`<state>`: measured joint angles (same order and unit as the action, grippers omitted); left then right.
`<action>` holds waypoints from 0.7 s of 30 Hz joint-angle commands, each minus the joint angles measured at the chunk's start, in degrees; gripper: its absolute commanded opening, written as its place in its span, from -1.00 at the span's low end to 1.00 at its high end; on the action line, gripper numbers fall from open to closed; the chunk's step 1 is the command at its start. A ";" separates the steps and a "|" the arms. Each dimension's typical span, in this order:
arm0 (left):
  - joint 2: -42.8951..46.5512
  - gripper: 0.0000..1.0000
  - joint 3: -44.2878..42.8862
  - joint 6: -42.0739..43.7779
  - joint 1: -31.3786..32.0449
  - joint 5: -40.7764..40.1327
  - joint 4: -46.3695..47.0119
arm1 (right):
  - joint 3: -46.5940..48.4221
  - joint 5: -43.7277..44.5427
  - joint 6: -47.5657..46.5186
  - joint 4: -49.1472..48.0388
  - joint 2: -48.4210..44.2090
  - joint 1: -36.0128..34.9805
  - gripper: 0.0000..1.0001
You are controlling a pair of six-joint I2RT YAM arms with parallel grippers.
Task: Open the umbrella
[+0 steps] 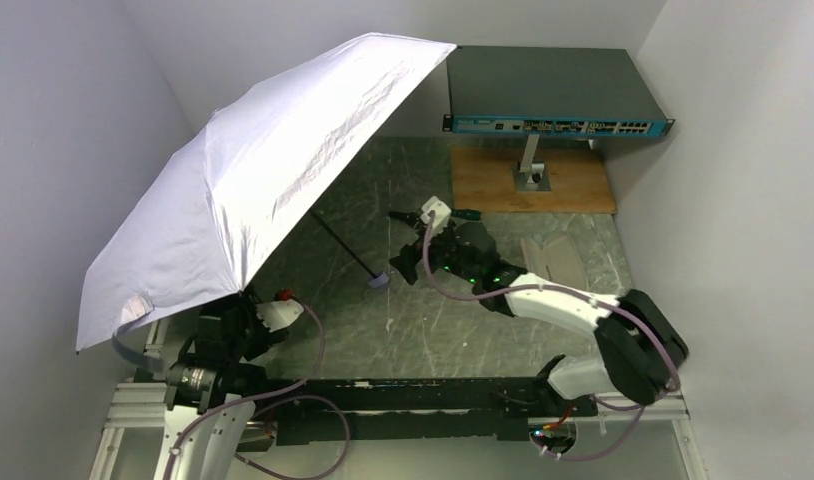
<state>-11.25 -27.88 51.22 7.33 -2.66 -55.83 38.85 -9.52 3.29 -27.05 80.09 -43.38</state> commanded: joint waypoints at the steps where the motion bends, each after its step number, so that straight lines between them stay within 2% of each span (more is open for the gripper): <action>1: 1.29 0.99 4.31 2.50 0.00 -7.47 11.55 | -4.12 0.46 -11.72 8.62 -9.64 3.60 1.00; 5: 0.61 0.99 8.53 3.90 0.05 -8.40 22.32 | -7.59 2.04 -17.95 14.25 -18.54 6.42 1.00; 10: -4.67 0.99 10.49 3.55 -0.04 -10.20 33.22 | -10.66 6.69 -21.83 18.65 -27.31 8.37 1.00; 16: -13.37 0.99 10.36 1.57 -0.04 -10.48 46.47 | -12.67 12.64 -24.15 21.35 -34.19 9.92 1.00; 21: -22.44 0.99 9.22 -1.96 0.04 -14.17 57.87 | -12.96 14.26 -23.99 21.99 -35.43 13.73 1.00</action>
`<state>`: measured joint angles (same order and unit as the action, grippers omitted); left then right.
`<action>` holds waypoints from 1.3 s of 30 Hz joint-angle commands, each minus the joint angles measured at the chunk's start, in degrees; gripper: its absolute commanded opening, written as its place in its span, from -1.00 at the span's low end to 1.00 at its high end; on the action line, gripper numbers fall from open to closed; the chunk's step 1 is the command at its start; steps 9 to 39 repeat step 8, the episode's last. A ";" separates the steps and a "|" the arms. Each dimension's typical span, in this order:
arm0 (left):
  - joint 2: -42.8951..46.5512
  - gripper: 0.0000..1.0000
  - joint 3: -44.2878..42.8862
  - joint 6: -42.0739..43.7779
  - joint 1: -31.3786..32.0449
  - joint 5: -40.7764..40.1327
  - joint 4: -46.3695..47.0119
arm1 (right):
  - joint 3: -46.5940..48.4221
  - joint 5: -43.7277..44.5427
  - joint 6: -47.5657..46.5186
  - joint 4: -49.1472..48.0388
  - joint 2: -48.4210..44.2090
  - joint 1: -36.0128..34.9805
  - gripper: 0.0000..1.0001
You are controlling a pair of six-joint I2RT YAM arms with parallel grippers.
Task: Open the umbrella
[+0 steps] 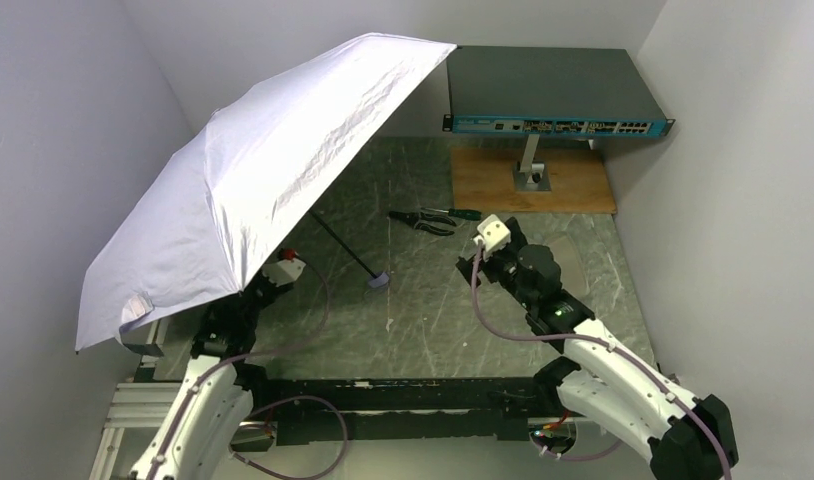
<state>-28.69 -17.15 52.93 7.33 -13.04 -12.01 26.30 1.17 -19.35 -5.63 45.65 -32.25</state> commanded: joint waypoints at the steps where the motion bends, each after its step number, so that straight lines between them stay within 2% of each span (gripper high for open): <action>1: -6.35 0.99 -1.83 -4.03 -0.03 -3.97 15.30 | -0.60 3.65 -1.38 0.19 -1.05 3.50 1.00; 8: -11.89 0.99 -4.76 -6.09 -0.04 -3.45 17.55 | -0.04 2.66 -3.10 -1.71 0.04 6.50 1.00; 39: -11.89 0.99 -4.76 -6.09 -0.04 -3.45 17.55 | -0.04 2.66 -3.10 -1.71 0.04 6.50 1.00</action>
